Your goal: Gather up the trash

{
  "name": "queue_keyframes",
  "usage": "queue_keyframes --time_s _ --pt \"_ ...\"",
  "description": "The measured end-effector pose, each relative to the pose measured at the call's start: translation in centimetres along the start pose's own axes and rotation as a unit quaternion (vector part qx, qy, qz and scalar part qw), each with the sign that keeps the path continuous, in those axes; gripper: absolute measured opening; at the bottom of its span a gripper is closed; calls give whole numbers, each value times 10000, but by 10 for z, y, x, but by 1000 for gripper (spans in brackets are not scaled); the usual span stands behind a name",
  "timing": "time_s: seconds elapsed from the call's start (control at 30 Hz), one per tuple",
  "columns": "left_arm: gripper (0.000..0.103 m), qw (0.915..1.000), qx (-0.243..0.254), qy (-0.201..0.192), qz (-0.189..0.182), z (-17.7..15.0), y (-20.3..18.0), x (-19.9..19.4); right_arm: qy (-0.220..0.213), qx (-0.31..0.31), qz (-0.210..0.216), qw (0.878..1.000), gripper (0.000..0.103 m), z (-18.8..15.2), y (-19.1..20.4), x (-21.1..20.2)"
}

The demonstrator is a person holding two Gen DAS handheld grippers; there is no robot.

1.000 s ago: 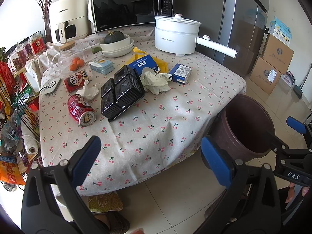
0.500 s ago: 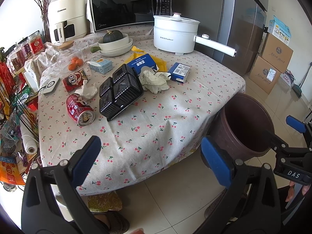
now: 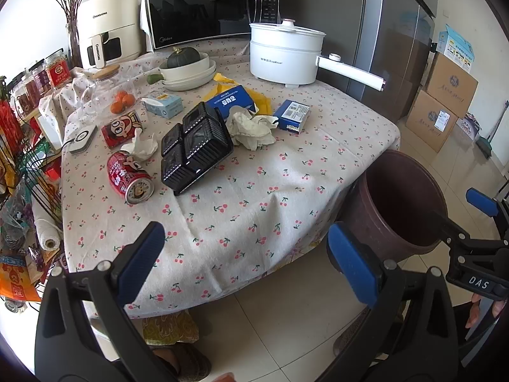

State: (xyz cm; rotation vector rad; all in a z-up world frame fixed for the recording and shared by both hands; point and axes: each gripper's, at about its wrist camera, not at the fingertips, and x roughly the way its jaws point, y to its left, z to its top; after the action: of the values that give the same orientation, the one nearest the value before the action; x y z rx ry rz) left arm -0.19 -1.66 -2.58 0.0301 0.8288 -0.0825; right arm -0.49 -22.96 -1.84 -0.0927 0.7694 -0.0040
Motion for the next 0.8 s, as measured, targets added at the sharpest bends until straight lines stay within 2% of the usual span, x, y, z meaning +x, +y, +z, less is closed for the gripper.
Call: queue_keyframes --time_s 0.4,0.57,0.8 --pt "102 9999 30 136 57 1 6 5 -40 -24 -115 9999 103 -7 -6 3" --pt "102 9997 18 238 -18 5 11 8 -110 -22 -114 9999 103 4 -7 -4" --pt "102 9995 -51 295 -43 22 31 11 159 -55 -47 9998 103 35 -11 -2"
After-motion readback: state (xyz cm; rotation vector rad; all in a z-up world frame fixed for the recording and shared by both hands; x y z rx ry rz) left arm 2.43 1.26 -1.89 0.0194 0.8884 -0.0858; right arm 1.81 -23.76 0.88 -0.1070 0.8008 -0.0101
